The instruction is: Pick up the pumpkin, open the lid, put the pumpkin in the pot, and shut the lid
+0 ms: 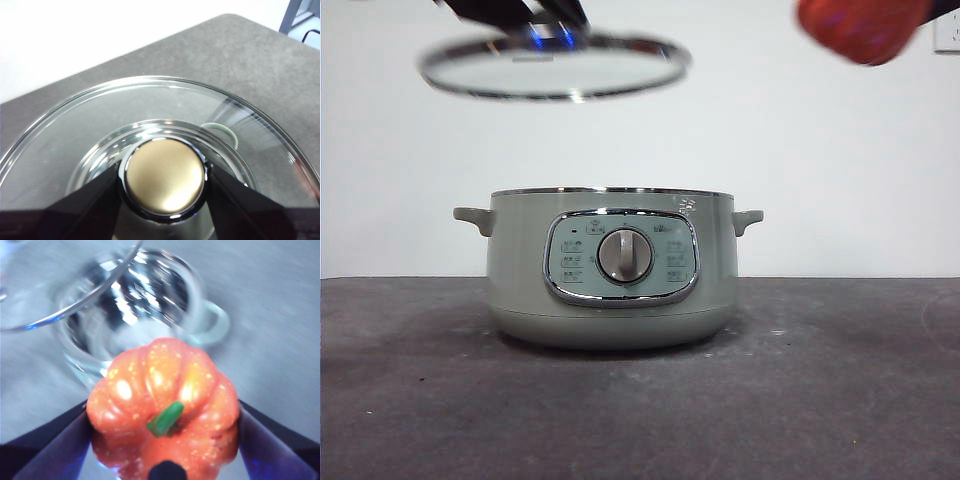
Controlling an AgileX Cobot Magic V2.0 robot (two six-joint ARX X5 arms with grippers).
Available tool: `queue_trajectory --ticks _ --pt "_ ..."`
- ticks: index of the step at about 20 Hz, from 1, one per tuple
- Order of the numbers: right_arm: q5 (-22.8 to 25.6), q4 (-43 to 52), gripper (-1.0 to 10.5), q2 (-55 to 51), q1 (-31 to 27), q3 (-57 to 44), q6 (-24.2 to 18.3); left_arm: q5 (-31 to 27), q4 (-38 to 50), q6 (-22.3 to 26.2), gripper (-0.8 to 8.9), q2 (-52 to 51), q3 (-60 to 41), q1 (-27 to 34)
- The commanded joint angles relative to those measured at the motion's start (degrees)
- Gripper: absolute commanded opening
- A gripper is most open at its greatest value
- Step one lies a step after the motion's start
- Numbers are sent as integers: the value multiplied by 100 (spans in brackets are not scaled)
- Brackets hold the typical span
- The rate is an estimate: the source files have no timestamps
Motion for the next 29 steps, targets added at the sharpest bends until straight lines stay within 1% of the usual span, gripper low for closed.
queue_trajectory --ticks 1,4,6,9,12,14,17,19,22,23,26,27,28,29 --pt "-153 485 -12 658 111 214 -11 4 -205 11 -9 -713 24 105" --pt "-144 730 -12 1753 407 852 -173 -33 -922 11 -9 -1515 24 205" --pt "-144 737 -12 2562 551 1484 -293 -166 -1360 11 -9 -1991 24 216" --pt "-127 734 -12 3744 769 2437 -439 -192 -1954 9 -9 -2583 24 216" --pt "-55 737 -12 4739 901 3165 -627 -295 -2312 -11 -9 -2986 24 216" --pt "192 804 -12 5237 949 3421 -761 -291 -2422 -33 -9 -3187 26 216" --pt "472 994 -12 5652 1016 3445 -953 -291 -2498 -46 -9 -3359 24 216" --pt "496 997 -12 5814 1034 3445 -1084 -291 -2549 -52 -9 -3373 24 216" --pt "551 970 -12 6041 1095 3445 -1084 -289 -2603 -52 -9 -3370 24 216" --pt "647 944 -12 6105 1106 3445 -1084 -289 -2601 -52 -9 -3370 24 216" --pt "656 949 5 6144 1145 3445 -1123 -289 -2612 -50 -9 -3370 24 216" --pt "647 949 93 6144 1163 3445 -1121 -289 -2623 -50 -9 -3370 24 216" --pt "647 911 280 6144 1163 3445 -1084 -286 -2621 -50 -9 -3370 24 216" --pt "645 850 557 6144 1165 3445 -1056 -286 -2618 -48 -9 -3368 24 216"
